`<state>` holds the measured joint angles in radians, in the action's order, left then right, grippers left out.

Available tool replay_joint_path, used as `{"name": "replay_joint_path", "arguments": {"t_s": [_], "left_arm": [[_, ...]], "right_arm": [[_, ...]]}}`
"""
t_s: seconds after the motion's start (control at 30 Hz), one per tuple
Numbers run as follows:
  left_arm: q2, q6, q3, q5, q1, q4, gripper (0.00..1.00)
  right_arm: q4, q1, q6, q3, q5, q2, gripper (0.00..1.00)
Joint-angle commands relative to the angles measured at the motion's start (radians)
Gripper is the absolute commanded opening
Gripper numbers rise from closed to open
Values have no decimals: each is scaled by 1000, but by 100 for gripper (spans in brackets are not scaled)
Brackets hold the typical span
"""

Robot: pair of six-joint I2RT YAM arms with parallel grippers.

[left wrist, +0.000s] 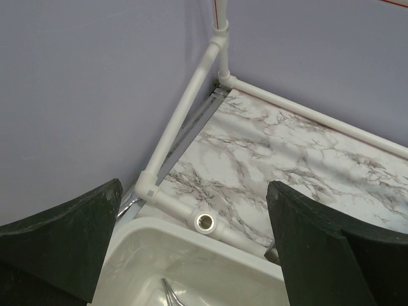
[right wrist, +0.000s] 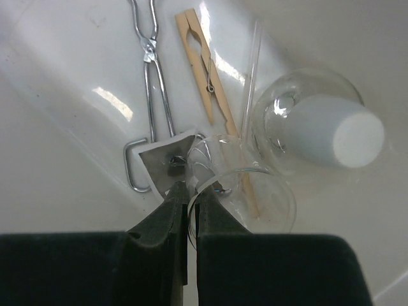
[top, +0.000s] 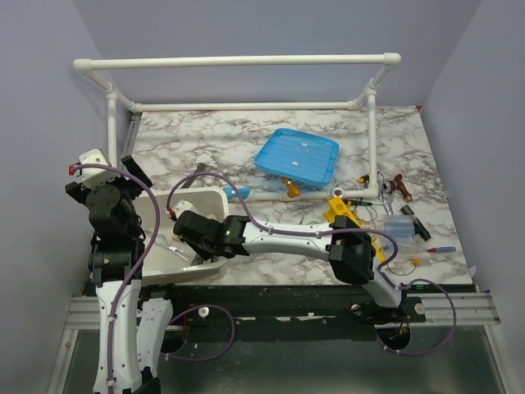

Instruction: Organize the chemistry lab equipment

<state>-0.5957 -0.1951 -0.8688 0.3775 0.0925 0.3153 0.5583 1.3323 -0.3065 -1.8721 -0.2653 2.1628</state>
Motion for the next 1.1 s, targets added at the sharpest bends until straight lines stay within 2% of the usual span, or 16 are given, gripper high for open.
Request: {"name": "replay_joint_path", "arguments": {"t_s": [0.0,0.33,0.6,0.83,1.07], "left_arm": [[1,-8,5,12,9,-15,99],[-1,-9,5,6,7,-14,99],[-2,-10,4,-5,7,-13,99],[-5,-30,3,-52,8,-8,99],[-4,-34,1,-51,6,-1,99]], "right_arm": [[41,-15,-12,-37,30,41,2],[50,-20,-12,-70,34,43,35],[40,-18,5,-66,72,-28,48],[-33,-10,8,-11,113,-166,56],[-39,-21,-68,120,-73,-375,62]]}}
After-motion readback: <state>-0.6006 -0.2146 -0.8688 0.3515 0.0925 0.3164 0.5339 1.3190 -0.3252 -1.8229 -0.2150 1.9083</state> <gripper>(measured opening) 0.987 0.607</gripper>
